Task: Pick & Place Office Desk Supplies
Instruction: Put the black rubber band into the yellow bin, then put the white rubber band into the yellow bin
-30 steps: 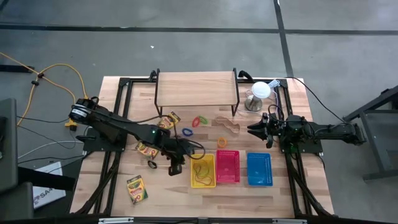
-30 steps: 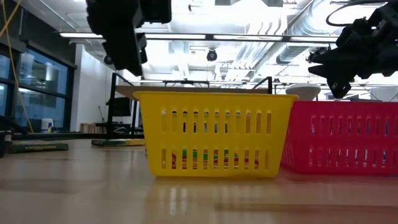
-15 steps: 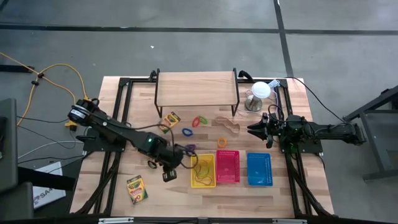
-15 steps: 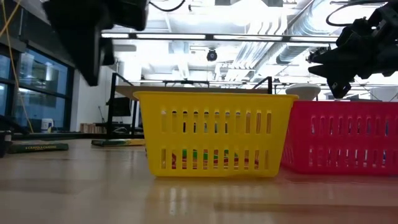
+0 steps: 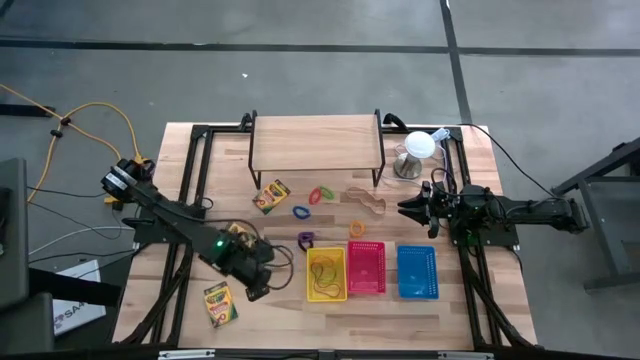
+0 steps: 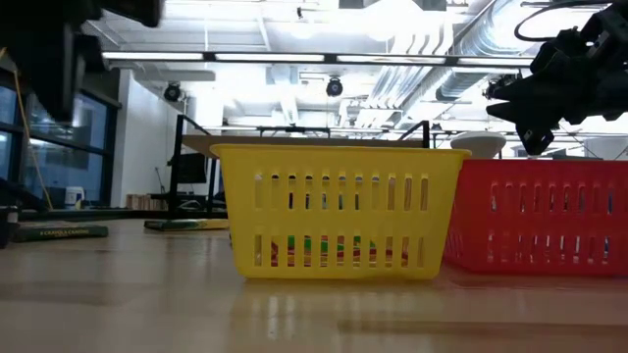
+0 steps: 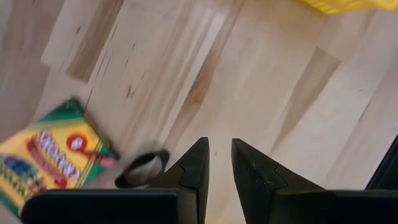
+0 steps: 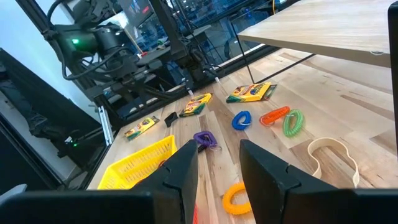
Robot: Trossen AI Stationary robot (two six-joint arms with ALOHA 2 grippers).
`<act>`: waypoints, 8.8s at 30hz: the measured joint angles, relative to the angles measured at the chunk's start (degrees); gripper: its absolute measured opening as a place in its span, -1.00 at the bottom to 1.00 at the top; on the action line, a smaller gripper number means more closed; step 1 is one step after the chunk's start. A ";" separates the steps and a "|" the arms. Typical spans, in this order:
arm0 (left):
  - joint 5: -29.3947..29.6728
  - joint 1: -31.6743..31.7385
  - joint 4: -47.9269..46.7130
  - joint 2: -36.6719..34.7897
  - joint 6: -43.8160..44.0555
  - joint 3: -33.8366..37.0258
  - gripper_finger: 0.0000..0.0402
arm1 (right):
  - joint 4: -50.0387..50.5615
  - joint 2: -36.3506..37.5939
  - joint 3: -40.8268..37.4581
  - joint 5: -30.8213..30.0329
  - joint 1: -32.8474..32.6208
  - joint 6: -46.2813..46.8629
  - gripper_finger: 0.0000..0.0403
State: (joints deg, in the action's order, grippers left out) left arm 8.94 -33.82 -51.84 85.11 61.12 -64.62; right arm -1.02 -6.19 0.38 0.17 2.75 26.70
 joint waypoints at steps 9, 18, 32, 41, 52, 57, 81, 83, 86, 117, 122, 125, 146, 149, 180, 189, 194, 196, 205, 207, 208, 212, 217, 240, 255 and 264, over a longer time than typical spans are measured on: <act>5.06 -8.51 -3.91 -0.42 14.04 0.00 -0.67 | 0.00 0.00 0.00 0.01 0.01 -0.02 -0.47; 6.44 -8.72 -3.80 -0.42 12.40 0.81 -0.68 | -0.01 0.01 -0.01 0.01 -0.01 0.00 -0.47; 2.55 -5.99 8.26 -10.40 9.16 17.03 -0.68 | 0.00 0.01 -0.01 0.01 0.00 -0.02 -0.47; 0.83 -6.10 11.32 -10.90 7.42 21.00 -0.68 | -0.02 0.01 0.00 0.01 0.01 -0.02 -0.47; 0.66 -6.10 12.86 -6.57 4.98 21.03 -0.68 | -0.01 0.01 0.00 0.01 -0.01 0.00 -0.47; 0.60 -6.10 13.79 -4.85 3.90 21.03 -0.68 | -0.01 0.01 -0.02 0.01 0.00 -0.02 -0.47; -1.34 -4.53 16.53 -0.95 -1.26 21.03 -0.68 | 0.00 0.01 -0.02 0.01 0.01 0.00 -0.47; -1.33 -4.53 16.51 -0.95 -1.26 21.03 -0.68 | 0.00 0.01 -0.01 0.01 0.01 -0.01 -0.47; -1.30 -4.16 16.46 -0.95 -1.24 21.03 -0.68 | 0.00 0.01 0.00 0.01 -0.01 -0.02 -0.47; -1.65 -2.60 16.35 -0.95 -2.66 21.00 -0.99 | -0.01 -0.01 0.00 0.01 -0.01 -0.02 -0.47; -1.73 -2.60 16.26 -3.03 -2.65 21.00 -0.99 | -0.02 -0.01 -0.02 0.01 0.01 0.00 -0.47; -1.31 -2.60 16.11 -6.43 -2.96 21.00 -0.99 | -0.02 -0.01 -0.01 0.01 0.00 -0.01 -0.47; 6.18 -2.05 17.01 -16.76 -5.85 20.99 -0.99 | -0.01 0.00 0.00 0.01 -0.01 -0.02 -0.47; 6.20 -0.95 18.78 -16.76 -7.16 20.99 -1.00 | -0.02 -0.01 0.00 0.01 -0.01 -0.02 -0.47; -6.47 17.97 58.54 -5.62 -30.12 20.87 -1.00 | 0.00 -0.01 0.00 0.01 0.01 -0.02 -0.47; -6.93 19.60 61.57 -5.60 -31.15 20.94 -1.00 | 0.01 0.00 0.00 0.00 0.00 -0.01 -0.47; -6.88 19.58 61.58 -5.50 -31.58 20.94 -1.00 | 0.00 -0.01 -0.02 0.01 -0.01 -0.02 -0.47; -6.65 19.57 61.48 -5.43 -32.49 20.87 -1.00 | 0.00 -0.01 -0.02 0.01 -0.01 -0.02 -0.47; -5.63 19.03 59.49 1.46 -36.00 13.06 -1.00 | 0.02 -0.01 0.00 0.00 0.01 -0.02 -0.47; -5.98 19.04 59.74 3.81 -36.85 10.94 -1.00 | 0.00 -0.01 0.00 0.01 -0.01 -0.01 -0.47; -6.46 19.06 59.26 4.89 -37.05 10.06 -1.00 | 0.01 -0.01 0.00 0.01 0.01 -0.02 -0.47; -9.03 19.04 59.02 8.99 -37.13 6.94 -1.00 | -0.01 -0.09 -0.01 0.01 0.01 0.00 -0.47; -9.49 19.04 59.57 11.10 -36.89 5.33 -1.00 | -0.04 -0.51 -0.02 -0.01 -0.01 0.00 -0.47; -6.19 15.17 57.27 13.86 -35.62 5.29 -1.00 | -0.04 -1.19 0.00 -0.01 0.01 -0.02 -0.47; -6.26 15.19 57.27 13.83 -36.91 5.29 -0.73 | -0.04 -1.23 -0.02 -0.01 0.01 0.00 -0.47; -6.28 15.21 57.25 13.83 -36.91 5.29 -0.63 | -0.04 -1.23 -0.02 -0.01 0.01 -0.02 -0.47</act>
State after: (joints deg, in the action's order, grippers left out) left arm 2.66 -18.61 5.41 98.94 24.21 -59.33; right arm -1.06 -7.42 0.36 0.16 2.76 26.68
